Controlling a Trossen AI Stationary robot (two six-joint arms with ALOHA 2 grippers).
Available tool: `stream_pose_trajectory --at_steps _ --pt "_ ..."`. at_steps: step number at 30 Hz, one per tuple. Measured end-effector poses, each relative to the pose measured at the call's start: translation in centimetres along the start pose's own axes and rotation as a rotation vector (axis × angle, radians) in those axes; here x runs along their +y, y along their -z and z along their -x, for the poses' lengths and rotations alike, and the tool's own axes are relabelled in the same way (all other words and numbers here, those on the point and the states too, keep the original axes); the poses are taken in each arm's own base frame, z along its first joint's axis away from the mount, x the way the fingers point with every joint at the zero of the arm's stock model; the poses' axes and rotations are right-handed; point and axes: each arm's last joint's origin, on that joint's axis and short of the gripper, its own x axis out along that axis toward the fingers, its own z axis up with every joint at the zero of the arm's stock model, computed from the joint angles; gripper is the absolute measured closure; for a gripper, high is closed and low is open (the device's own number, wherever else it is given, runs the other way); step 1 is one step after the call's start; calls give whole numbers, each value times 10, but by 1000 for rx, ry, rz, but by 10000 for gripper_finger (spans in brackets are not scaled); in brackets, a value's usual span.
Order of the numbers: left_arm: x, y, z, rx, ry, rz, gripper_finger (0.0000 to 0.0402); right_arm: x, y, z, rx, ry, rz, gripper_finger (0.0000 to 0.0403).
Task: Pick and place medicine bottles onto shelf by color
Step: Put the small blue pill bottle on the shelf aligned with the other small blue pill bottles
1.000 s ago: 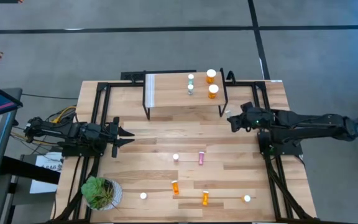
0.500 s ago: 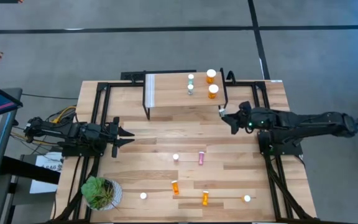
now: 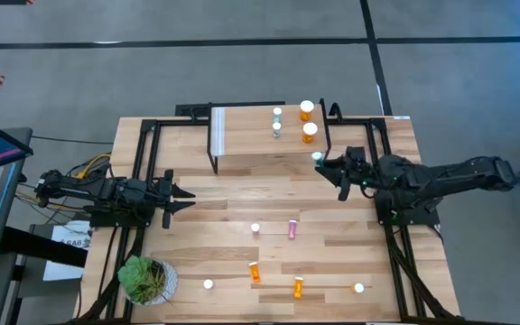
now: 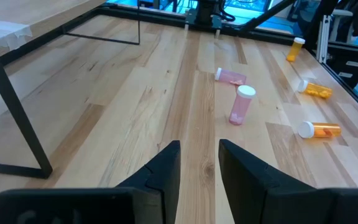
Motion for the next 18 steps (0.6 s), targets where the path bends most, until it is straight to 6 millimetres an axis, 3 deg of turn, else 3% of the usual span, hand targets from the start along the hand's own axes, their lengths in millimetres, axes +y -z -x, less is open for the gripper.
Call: stream_pose_trajectory --at_steps 18 --pt "0 0 0 0 0 0 304 15 17 -28 -10 -64 101 283"
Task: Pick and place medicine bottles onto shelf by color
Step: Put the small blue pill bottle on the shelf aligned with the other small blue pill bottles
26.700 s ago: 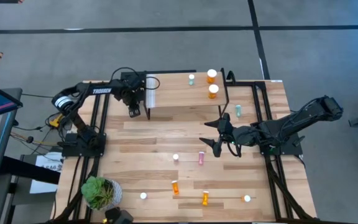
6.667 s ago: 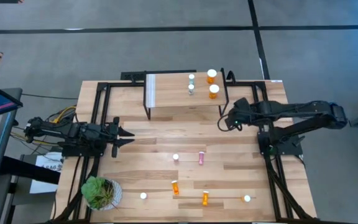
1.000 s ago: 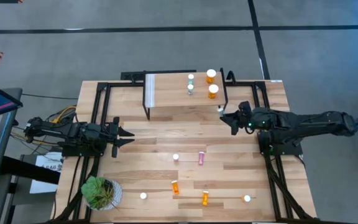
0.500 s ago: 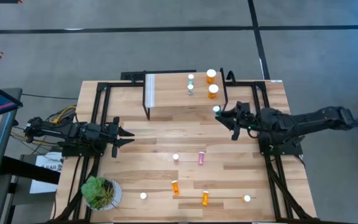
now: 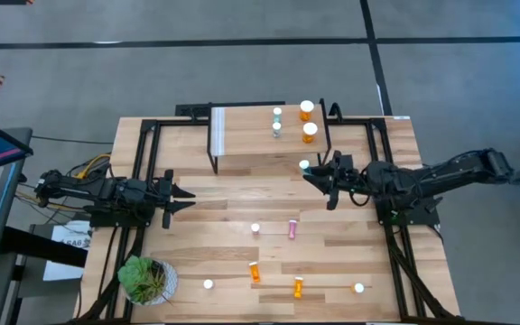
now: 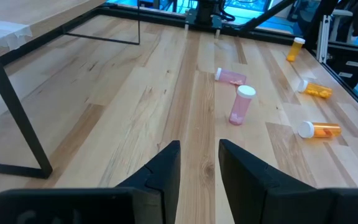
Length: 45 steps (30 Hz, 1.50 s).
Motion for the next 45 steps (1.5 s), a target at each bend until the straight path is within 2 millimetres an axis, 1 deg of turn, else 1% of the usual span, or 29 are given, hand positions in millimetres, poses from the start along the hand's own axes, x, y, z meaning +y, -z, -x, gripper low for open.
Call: stream_pose_trajectory --at_steps 15,21,28,31,35,37,42,45 --pt "0 0 0 0 0 0 304 5 -5 1 -56 -35 9 283" --pt "0 0 0 0 0 0 304 15 -3 0 -79 -86 65 283" --pt "0 0 0 -3 0 0 304 28 8 -11 -120 -138 147 283" --pt "0 -2 0 -36 -27 18 304 31 13 -16 -133 -148 179 283" --pt "1 -7 0 -104 -57 120 304 32 17 -23 -171 -147 192 283" --pt "1 -10 0 -135 -86 122 304 33 18 -28 -178 -144 212 283" --pt "3 -20 2 -268 -206 136 304 36 15 -40 -181 -129 248 283" --pt "4 -28 5 -359 -255 211 304 38 13 -46 -181 -121 286 283"
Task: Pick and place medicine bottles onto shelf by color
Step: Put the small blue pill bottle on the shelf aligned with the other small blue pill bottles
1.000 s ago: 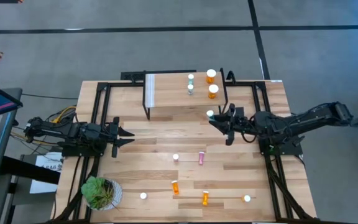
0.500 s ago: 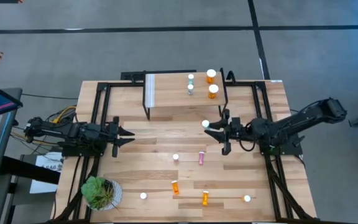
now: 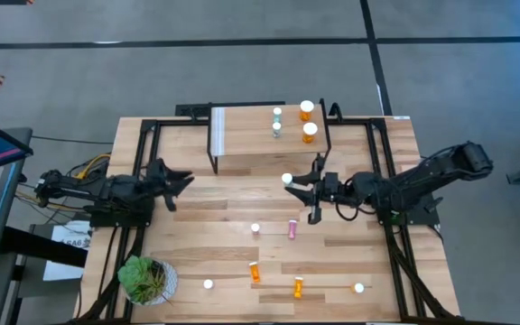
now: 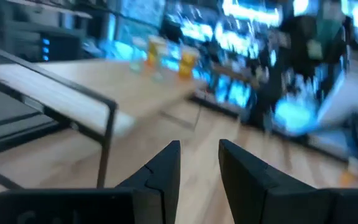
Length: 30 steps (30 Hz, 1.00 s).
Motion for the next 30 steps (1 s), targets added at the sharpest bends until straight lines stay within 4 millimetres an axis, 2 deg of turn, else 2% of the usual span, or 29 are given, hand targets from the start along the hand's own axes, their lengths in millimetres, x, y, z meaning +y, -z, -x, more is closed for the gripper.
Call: stream_pose_trajectory --at_steps 3,8,14,22,26,30 --pt "-2 -10 0 -88 15 94 304 0 -5 -4 -16 4 35 283" --pt "-10 -28 3 -225 164 159 304 -4 -12 -9 -37 24 51 283" --pt "-20 -39 -1 -326 294 109 304 -9 -12 -12 -38 43 52 283" --pt "-34 -34 -26 -337 262 111 304 -1 -13 -10 -52 14 15 283" --pt "-39 -29 -40 -364 222 177 304 3 -13 -9 -50 -6 10 283" --pt "-52 -39 -63 -353 276 142 304 7 -13 -8 -49 -18 7 283"
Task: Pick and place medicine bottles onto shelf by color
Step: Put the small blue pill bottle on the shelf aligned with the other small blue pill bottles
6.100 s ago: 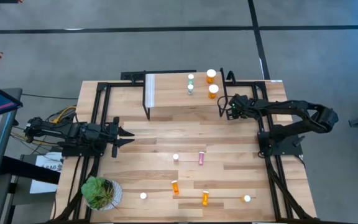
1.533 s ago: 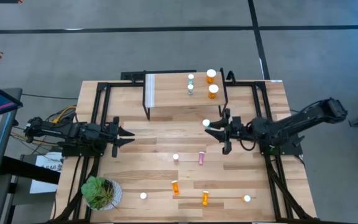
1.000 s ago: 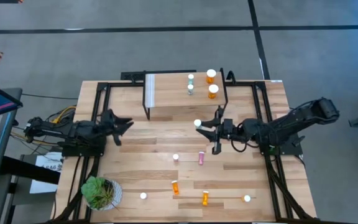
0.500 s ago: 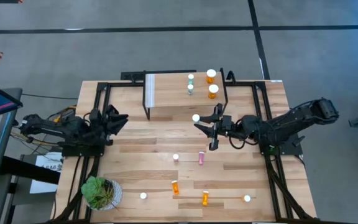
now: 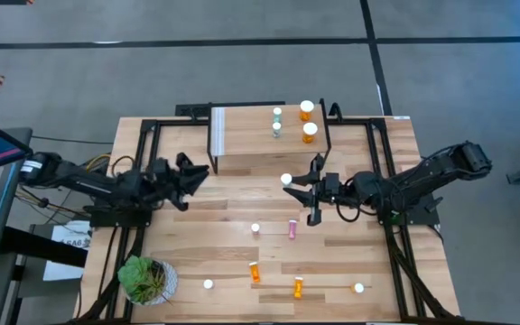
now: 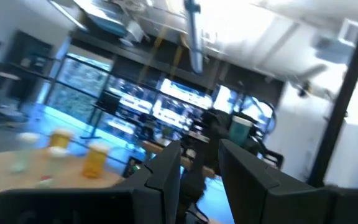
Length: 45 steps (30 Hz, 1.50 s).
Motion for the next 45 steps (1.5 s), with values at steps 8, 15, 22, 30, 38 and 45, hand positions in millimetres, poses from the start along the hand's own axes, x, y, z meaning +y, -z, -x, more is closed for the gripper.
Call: stream_pose_trajectory --at_steps 8,15,22,30,38,45 --pt "-22 7 -76 209 89 -154 287 2 2 0 17 -8 3 283" --pt "-32 30 -114 344 150 -211 199 6 16 -5 33 -13 6 283" --pt "-33 36 -121 355 160 -237 136 13 32 -21 53 -12 11 283" --pt "-32 37 -120 372 166 -251 124 20 43 -42 81 -13 27 283" --pt "-31 41 -119 414 159 -258 123 19 49 -47 106 20 58 283" --pt "-30 40 -119 407 139 -276 123 25 51 -42 150 161 127 283"
